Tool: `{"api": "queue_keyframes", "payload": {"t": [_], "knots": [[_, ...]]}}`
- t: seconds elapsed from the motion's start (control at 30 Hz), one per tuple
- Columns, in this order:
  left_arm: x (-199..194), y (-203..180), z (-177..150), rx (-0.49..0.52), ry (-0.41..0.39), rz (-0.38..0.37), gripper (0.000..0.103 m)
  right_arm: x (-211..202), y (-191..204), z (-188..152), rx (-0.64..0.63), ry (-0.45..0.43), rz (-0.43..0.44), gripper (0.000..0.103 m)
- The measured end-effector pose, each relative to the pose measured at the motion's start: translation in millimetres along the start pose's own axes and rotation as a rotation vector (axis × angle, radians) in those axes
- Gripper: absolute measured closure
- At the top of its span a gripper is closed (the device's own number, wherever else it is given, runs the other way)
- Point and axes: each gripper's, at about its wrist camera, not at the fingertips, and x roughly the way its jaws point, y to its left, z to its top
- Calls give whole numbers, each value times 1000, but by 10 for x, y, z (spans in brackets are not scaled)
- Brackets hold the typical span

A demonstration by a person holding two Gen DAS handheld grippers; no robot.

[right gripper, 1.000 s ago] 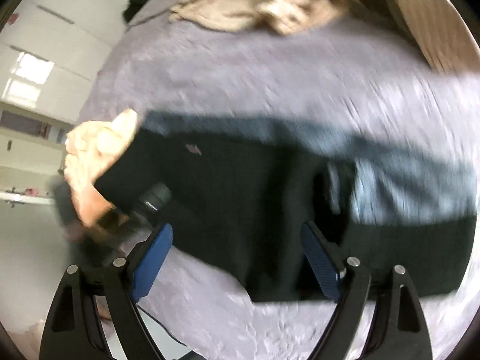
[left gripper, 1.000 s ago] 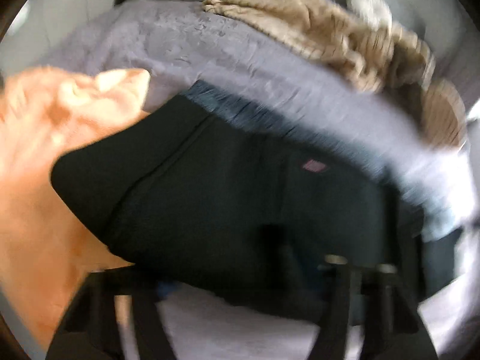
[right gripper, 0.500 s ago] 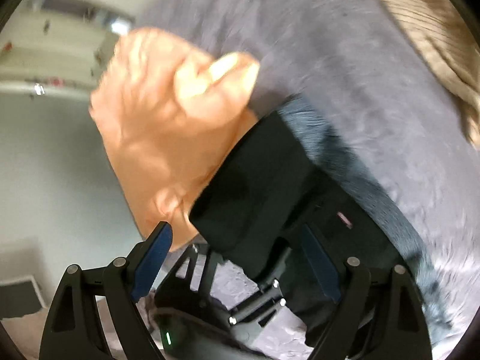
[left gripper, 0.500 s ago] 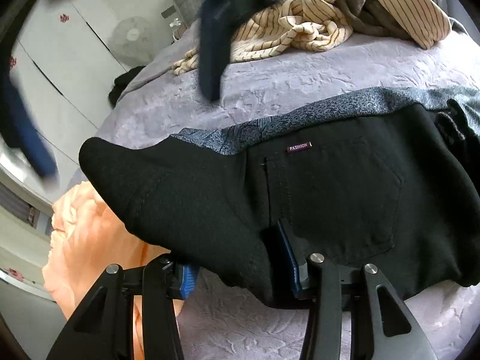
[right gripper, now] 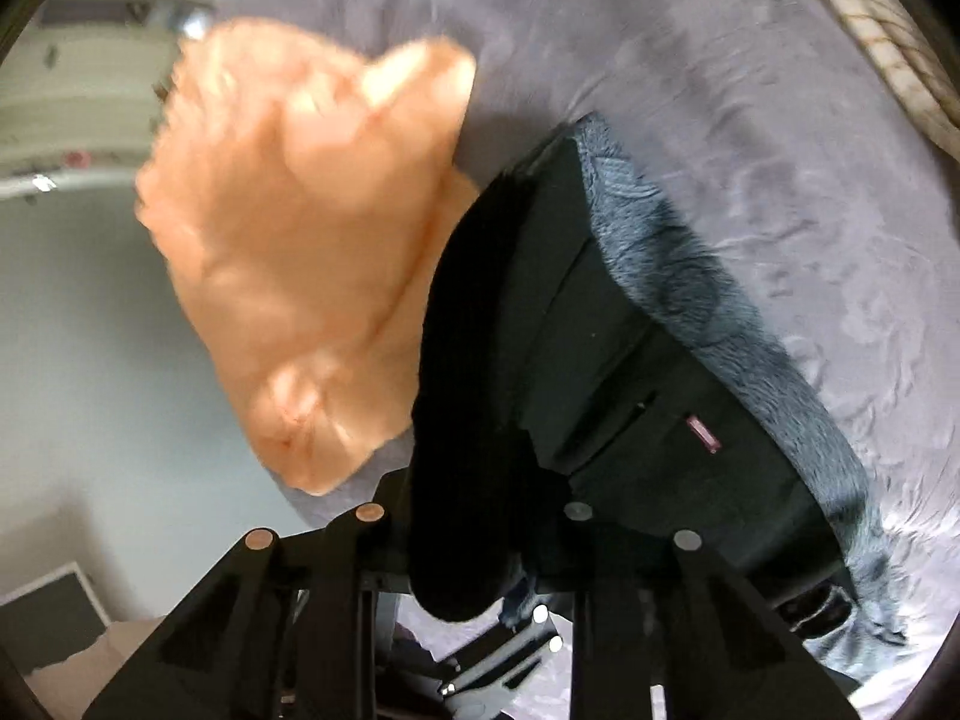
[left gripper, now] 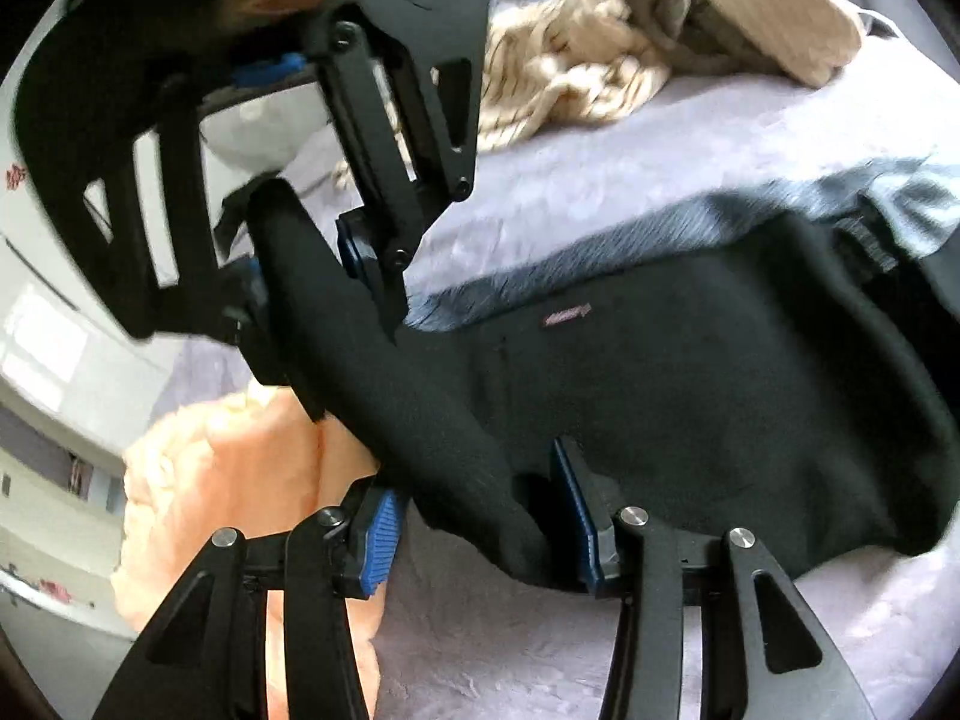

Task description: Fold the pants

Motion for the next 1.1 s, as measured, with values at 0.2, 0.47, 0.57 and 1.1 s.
{"api": "queue_keyframes", "payload": {"t": [0.2, 0.47, 0.57, 1.1], "knots": [[-472, -89, 327, -13, -112, -32, 55, -662, -494, -671, 86, -237, 253, 77], [-1188, -634, 873, 56, -278, -152, 55, -1322, -1283, -1999, 226, -573, 456, 77], [-1390, -980, 999, 109, -317, -201, 55, -1428, -1610, -2522, 289, -670, 492, 77], [-1363, -2938, 678, 421, -220, -356, 55, -310, -3400, -4107, 704, -775, 589, 77]]}}
